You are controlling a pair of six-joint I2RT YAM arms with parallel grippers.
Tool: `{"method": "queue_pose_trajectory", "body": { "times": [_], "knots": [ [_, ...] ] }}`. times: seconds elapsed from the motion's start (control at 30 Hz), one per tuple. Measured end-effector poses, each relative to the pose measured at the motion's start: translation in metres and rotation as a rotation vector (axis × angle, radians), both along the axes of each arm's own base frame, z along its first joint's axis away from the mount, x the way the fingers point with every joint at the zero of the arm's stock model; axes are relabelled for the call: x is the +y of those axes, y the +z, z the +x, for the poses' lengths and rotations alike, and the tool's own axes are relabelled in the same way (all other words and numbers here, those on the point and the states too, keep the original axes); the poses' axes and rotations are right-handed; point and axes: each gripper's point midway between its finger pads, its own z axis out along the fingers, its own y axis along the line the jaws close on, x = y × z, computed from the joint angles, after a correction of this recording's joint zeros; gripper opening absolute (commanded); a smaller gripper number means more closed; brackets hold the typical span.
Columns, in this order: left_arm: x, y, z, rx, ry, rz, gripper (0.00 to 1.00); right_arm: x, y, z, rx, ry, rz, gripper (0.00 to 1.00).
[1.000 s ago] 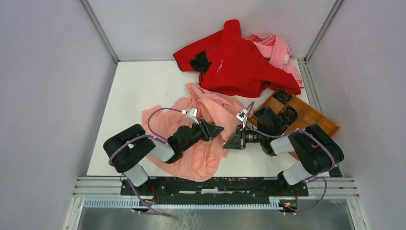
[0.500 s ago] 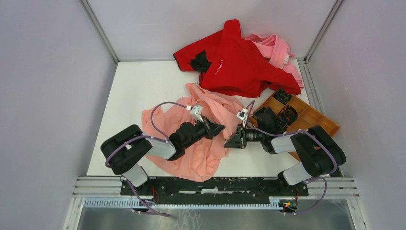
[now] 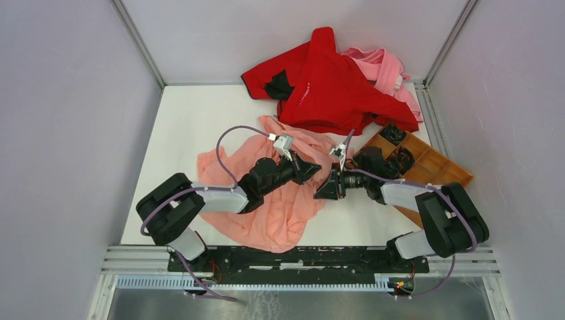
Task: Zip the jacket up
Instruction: Adjust the zipper on the jacket.
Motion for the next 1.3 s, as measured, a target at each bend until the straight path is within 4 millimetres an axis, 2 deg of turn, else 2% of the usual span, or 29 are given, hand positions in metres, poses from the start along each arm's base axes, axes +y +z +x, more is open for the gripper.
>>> {"method": "queue_pose_trajectory", "body": {
  "times": [0.17, 0.27, 0.37, 0.57, 0.7, 0.77, 0.87, 1.0, 1.1, 1.2, 1.3],
  "knots": [
    [-0.001, 0.013, -0.003, -0.015, -0.031, -0.013, 0.02, -0.009, 0.037, 0.032, -0.344, 0.076, -0.050, 0.32],
    [0.001, 0.024, -0.003, -0.027, -0.042, -0.029, 0.02, -0.020, 0.055, 0.039, -0.532, 0.107, -0.088, 0.32],
    [0.005, 0.033, 0.000, -0.018, -0.047, -0.051, 0.02, -0.031, 0.058, 0.035, -0.629, 0.142, -0.121, 0.33],
    [0.006, 0.043, 0.002, 0.022, -0.060, -0.061, 0.02, -0.047, 0.053, 0.024, -0.704, 0.186, -0.162, 0.34],
    [0.006, 0.052, -0.003, 0.052, -0.077, -0.071, 0.02, -0.054, 0.061, 0.023, -0.774, 0.180, -0.165, 0.35],
    [0.006, 0.055, -0.006, 0.067, -0.081, -0.079, 0.02, -0.056, 0.068, 0.023, -0.812, 0.177, -0.158, 0.38],
    [0.006, 0.056, -0.010, 0.104, -0.091, -0.096, 0.02, -0.057, 0.081, 0.021, -0.892, 0.178, -0.128, 0.48],
    [0.006, 0.057, -0.013, 0.146, -0.101, -0.113, 0.02, -0.054, 0.092, 0.010, -0.989, 0.214, -0.049, 0.66],
    [0.005, 0.061, -0.014, 0.172, -0.098, -0.124, 0.02, -0.052, 0.084, -0.009, -1.045, 0.276, 0.019, 0.77],
    [0.004, 0.069, -0.013, 0.194, -0.097, -0.137, 0.02, -0.052, 0.075, -0.028, -1.145, 0.348, 0.062, 0.78],
    [0.003, 0.078, -0.013, 0.218, -0.094, -0.145, 0.02, -0.053, 0.070, -0.041, -1.163, 0.393, 0.085, 0.80]
  ]
}}
